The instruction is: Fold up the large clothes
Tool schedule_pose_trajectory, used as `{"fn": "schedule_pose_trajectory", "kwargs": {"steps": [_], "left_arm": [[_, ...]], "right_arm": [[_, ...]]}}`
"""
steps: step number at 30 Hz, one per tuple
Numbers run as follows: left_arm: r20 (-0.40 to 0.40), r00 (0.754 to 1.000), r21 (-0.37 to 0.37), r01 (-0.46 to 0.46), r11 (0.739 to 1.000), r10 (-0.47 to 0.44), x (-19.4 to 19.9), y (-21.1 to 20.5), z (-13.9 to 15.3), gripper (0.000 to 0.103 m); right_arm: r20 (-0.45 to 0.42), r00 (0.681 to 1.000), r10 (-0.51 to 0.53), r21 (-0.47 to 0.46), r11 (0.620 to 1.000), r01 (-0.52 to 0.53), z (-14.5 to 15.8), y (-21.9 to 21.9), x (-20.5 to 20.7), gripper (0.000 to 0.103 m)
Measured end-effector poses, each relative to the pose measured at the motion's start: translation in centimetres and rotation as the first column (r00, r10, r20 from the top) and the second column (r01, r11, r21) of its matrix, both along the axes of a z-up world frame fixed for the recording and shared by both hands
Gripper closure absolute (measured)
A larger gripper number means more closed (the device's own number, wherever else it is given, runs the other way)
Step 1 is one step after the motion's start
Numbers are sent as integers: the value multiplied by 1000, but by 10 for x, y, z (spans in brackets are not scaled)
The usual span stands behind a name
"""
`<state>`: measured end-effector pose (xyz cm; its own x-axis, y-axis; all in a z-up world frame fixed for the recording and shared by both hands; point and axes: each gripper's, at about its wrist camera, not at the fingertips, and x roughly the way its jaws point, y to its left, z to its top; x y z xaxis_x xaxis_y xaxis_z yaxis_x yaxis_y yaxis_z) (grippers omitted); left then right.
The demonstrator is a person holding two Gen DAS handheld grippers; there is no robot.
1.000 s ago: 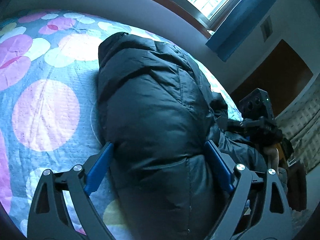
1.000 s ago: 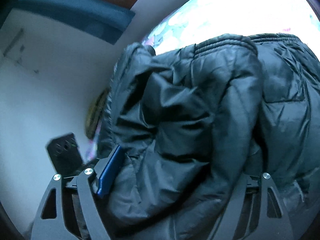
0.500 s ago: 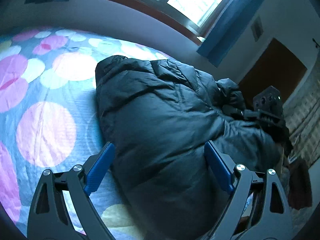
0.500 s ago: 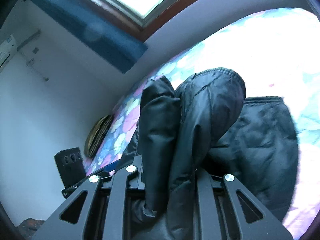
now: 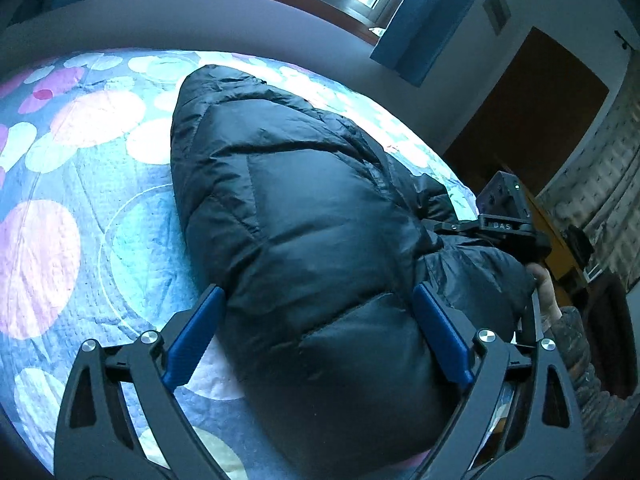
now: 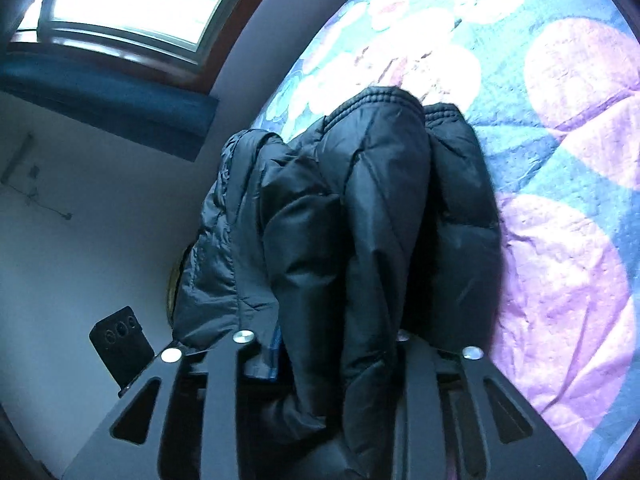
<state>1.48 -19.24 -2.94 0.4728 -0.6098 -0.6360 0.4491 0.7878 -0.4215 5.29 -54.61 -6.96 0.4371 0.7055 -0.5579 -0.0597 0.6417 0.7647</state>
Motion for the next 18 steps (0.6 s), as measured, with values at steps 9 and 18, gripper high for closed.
{"fn": "schedule_pose_trajectory", "kwargs": {"steps": [9,18], "left_arm": [[-15,1000,-1,-12,1000,11,1,-2,0,10],[3,1000,26,-11,1000,11,1,-11,2,10]], "right_arm": [[171,982,-86,-254,959,128,101,0,-43,55],[57,980,188,-307,938,-162,85,64,-67,57]]}}
